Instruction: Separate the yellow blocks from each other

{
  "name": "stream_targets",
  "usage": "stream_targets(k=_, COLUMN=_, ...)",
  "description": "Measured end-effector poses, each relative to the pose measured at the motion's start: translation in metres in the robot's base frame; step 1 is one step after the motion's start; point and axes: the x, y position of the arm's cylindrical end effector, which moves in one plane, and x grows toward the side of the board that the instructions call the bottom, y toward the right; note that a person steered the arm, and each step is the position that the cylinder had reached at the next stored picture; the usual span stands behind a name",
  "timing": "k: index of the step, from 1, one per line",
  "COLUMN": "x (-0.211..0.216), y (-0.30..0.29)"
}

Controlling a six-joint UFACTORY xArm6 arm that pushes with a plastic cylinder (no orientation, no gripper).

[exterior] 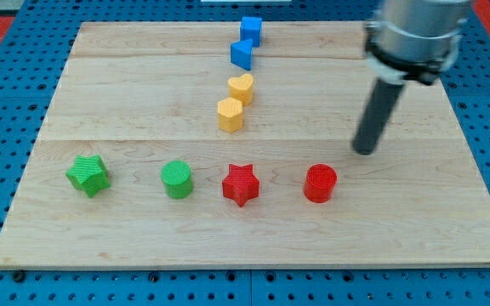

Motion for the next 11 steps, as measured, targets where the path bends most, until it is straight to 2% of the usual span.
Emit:
stream_targets(k=2, x=-0.027, y=-0.115)
stream_targets(k=5, x=-0.125, y=-0.124)
stream_targets(k=6, x=-0.142, y=-0.124)
stream_targets(k=7, x=-0.142, y=-0.124)
stream_targets(k=8, x=-0.092, y=-0.122)
stream_targets(k=9, x=-0.069, y=-0.156)
stream_targets(k=11, x=-0.034, y=-0.182)
